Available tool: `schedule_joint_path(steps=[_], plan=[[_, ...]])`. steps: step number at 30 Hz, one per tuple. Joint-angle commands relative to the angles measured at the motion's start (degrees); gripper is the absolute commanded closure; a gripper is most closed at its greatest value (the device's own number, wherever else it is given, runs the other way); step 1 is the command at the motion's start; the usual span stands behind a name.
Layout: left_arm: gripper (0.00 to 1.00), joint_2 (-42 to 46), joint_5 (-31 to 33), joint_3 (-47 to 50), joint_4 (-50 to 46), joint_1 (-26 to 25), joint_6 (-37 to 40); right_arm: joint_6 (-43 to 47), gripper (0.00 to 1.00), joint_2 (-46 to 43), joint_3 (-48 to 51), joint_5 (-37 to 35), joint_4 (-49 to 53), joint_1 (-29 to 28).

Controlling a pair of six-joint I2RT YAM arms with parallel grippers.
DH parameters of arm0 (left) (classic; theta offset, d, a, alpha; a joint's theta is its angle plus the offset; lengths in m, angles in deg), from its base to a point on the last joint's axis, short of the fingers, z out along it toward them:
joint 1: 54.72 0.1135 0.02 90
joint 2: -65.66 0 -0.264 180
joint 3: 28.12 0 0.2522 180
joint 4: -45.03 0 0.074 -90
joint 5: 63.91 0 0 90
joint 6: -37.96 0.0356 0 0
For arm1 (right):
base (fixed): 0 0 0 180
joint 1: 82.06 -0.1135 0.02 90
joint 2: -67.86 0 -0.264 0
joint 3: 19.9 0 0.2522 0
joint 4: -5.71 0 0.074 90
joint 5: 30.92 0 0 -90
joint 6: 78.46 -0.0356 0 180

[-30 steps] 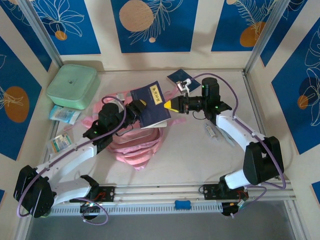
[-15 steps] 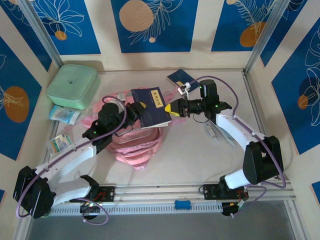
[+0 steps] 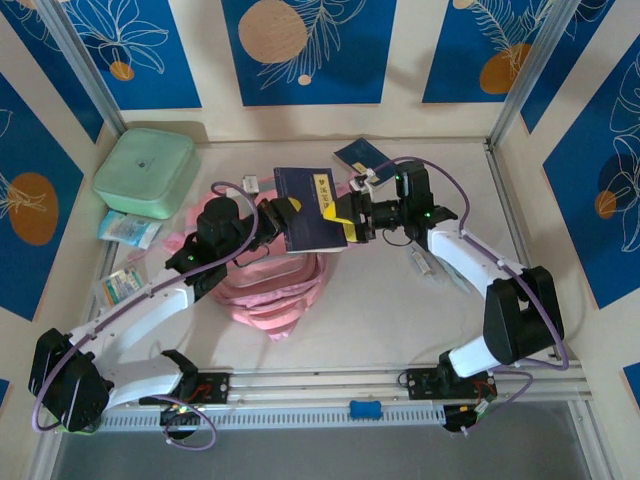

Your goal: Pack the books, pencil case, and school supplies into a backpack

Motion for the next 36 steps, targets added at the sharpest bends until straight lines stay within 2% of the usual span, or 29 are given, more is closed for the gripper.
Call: schedule_joint_path(steps=[1,4,11,16,20,22,23,31,36], plan=[[1.0,0.6,1.7,-2.4,-1.1,-0.1,3.5,-6.9,0.14,-2.3,1.4,4.2,-7.9,-0.5],[1.0,1.0,3.4,-2.3,-3.8,-0.1,5.0,-6.2,0.23,-3.2,1.5,3.4,-6.6,-0.2],[1.0,1.0,4.9,-1.6,-5.6,-0.1,6.5,-2.6,0.56,-1.8,-1.4,1.6,-1.8,-2.3],[1.0,1.4,6.6,-1.1,-8.2,0.0,7.9,0.3,0.8,-1.0,-2.9,0.0,3.3,-1.6],[0.98,1.0,6.4,-1.4,-9.5,-0.1,9.2,2.8,0.94,-1.1,-3.8,-0.4,6.3,-1.3],[0.82,0.9,6.2,-1.9,-10.8,0.0,11.3,4.8,0.99,-1.2,-4.6,-0.9,9.0,-0.9],[0.78,1.1,6.5,-2.4,-12.5,0.0,13.1,5.9,1.0,-1.2,-5.3,-1.5,11.2,-0.4],[0.58,3.6,11.1,-6.5,-37.5,-0.2,37.1,16.6,1.0,-4.3,-6.7,-7.6,29.2,5.7],[0.49,-1.3,11.9,-8.0,-46.1,-1.8,49.0,18.7,1.0,-6.1,-3.4,-8.1,31.5,8.7]])
